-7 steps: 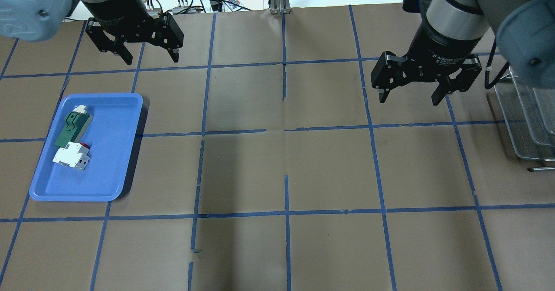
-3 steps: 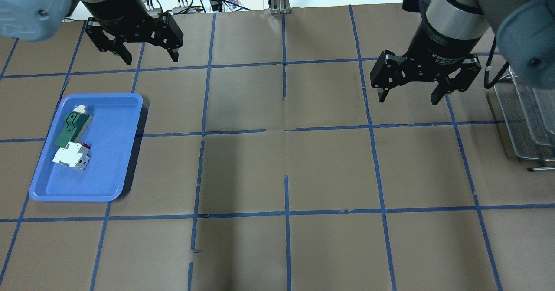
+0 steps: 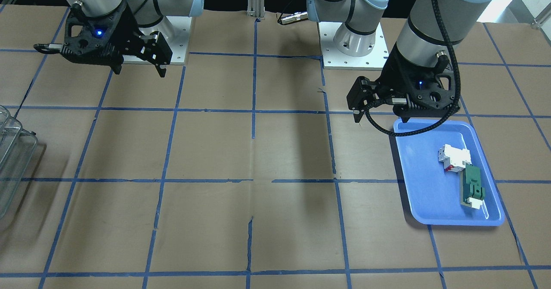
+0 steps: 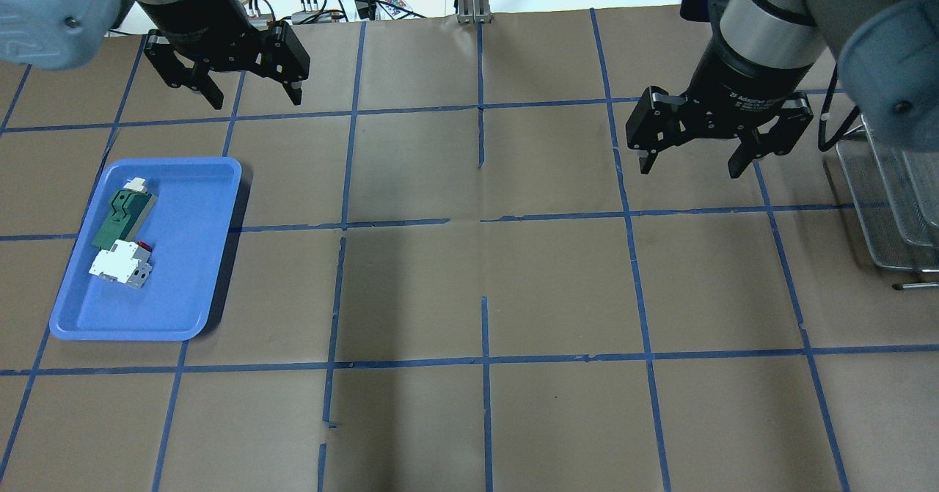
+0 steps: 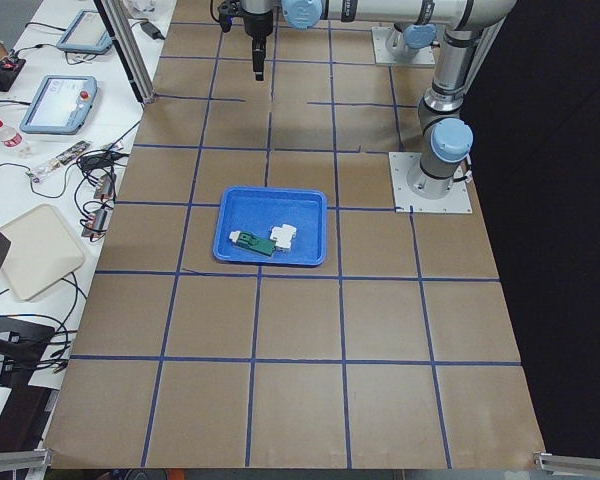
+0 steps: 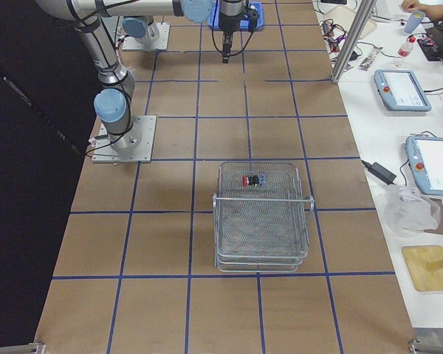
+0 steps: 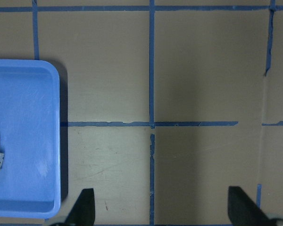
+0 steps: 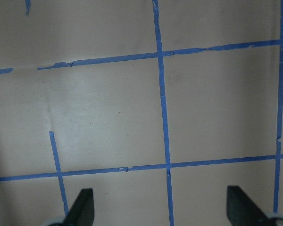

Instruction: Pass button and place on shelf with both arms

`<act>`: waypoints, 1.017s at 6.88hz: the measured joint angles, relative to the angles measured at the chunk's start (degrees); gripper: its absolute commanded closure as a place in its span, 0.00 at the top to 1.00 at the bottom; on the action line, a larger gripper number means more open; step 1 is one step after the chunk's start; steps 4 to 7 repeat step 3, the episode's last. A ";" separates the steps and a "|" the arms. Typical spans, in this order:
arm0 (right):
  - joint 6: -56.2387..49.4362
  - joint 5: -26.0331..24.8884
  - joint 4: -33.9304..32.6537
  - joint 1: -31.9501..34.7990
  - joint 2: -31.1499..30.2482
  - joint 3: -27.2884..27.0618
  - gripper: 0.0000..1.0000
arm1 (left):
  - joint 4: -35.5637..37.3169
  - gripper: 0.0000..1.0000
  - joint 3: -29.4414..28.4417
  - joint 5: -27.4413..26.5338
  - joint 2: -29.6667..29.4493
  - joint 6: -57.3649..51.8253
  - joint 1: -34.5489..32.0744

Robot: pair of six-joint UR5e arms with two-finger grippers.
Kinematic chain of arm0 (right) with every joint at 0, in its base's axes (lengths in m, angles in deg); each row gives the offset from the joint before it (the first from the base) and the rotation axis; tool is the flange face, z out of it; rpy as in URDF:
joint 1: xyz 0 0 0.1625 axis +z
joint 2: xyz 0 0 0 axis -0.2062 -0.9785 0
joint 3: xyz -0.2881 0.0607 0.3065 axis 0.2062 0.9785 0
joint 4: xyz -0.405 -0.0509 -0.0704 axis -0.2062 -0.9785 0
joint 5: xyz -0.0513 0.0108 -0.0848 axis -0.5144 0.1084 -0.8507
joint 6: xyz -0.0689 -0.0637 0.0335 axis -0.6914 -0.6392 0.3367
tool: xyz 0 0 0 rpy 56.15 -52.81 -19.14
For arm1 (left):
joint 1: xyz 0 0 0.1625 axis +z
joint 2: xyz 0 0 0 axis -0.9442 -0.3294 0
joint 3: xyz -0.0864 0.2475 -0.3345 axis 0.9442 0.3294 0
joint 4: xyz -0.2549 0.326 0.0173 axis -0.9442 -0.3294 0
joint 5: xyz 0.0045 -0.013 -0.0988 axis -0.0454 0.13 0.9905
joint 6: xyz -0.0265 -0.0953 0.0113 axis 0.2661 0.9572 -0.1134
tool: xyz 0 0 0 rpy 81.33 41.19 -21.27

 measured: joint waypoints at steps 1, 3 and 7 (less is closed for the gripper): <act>0.00 0.21 -0.11 0.00 -0.01 -0.16 1.00 | 0.00 1.00 0.00 0.00 0.00 0.00 0.00; -0.02 0.14 -0.31 0.00 0.03 -0.32 1.00 | 0.00 1.00 0.00 0.00 0.00 0.00 0.00; -0.02 0.14 -0.31 0.00 0.03 -0.32 1.00 | 0.00 1.00 0.00 0.00 0.00 0.00 0.00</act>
